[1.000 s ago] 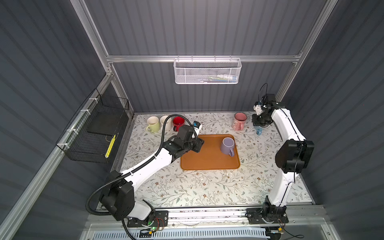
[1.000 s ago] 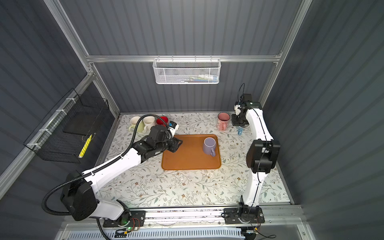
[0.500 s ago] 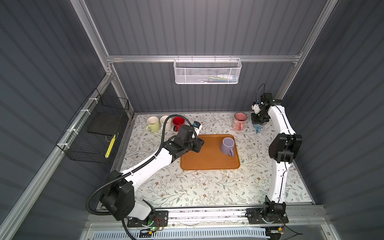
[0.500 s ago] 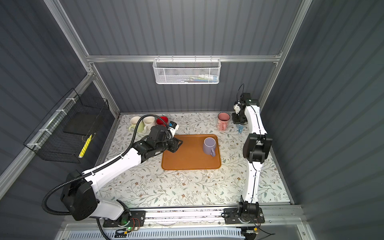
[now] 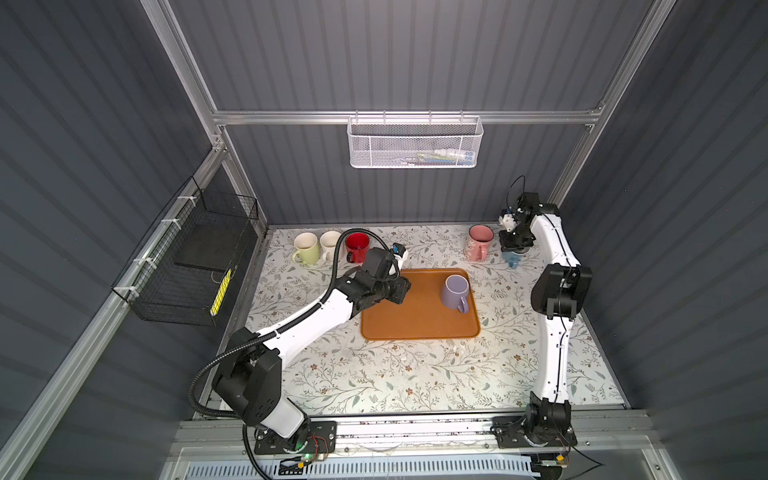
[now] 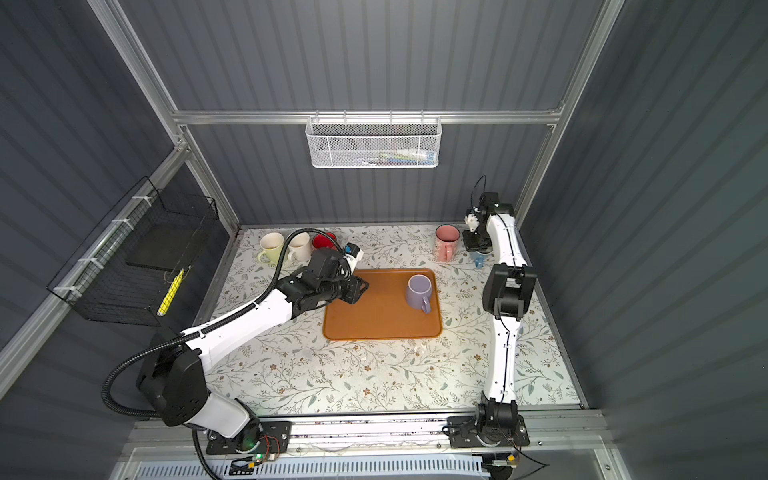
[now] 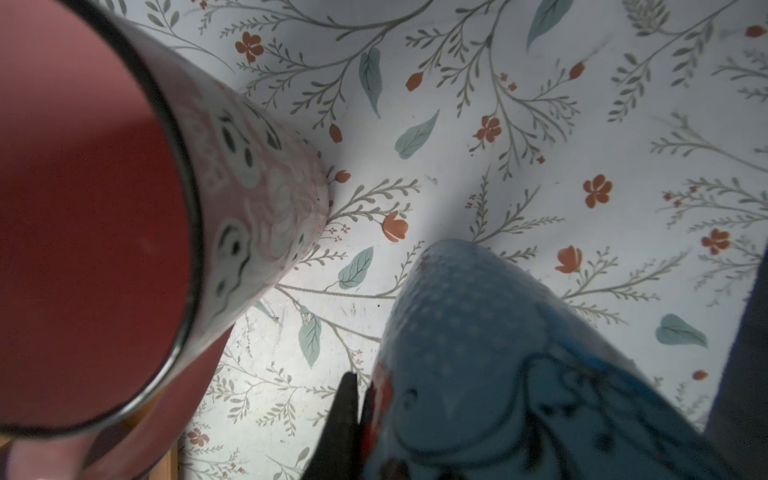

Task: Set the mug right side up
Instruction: 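Move the blue mug beside the pink mug with the right gripper, then lower the blue mug upright onto the table and open the right gripper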

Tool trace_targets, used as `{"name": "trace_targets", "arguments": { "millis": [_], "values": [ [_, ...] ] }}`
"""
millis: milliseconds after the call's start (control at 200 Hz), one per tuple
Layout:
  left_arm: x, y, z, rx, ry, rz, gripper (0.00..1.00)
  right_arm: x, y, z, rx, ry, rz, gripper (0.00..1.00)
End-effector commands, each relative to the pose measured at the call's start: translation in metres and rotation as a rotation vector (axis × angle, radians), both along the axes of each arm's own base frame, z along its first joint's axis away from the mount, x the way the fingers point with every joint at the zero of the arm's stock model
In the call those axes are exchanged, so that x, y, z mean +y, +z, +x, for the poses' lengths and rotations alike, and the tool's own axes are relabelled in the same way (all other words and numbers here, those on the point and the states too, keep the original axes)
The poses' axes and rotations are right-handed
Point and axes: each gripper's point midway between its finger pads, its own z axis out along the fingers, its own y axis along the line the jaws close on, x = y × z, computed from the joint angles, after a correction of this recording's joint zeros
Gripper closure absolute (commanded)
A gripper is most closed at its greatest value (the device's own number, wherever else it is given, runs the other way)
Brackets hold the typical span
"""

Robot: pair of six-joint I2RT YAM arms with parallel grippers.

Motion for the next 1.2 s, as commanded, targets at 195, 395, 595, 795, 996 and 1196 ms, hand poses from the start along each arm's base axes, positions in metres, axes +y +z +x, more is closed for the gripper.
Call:
{"name": "trace_targets", "arguments": {
  "millis": [195,395,595,795,996,1196],
  "values": [
    [-0.008,0.001,0.002,0.022,-0.016,-0.01,0.6,0.0,0.014,0.027,-0.113,0.031,0.001,1.0],
    [-0.01,-0.001,0.003,0.026,-0.019,-0.011,0.6,0.001,0.004,0.032,-0.11,0.042,-0.004,1.0],
    [-0.012,-0.003,0.004,0.033,-0.021,-0.009,0.6,0.007,-0.008,0.03,-0.085,0.063,-0.011,1.0],
    [-0.012,-0.004,0.004,0.034,-0.021,-0.007,0.6,0.009,-0.005,0.035,-0.107,0.058,0.002,1.0],
    [-0.012,-0.005,0.004,0.036,-0.022,-0.009,0.6,0.01,0.002,0.037,-0.121,0.06,0.002,1.0],
    [-0.013,-0.005,0.004,0.037,-0.023,-0.016,0.6,0.014,0.006,0.034,-0.118,0.071,0.017,0.96]
  ]
}}
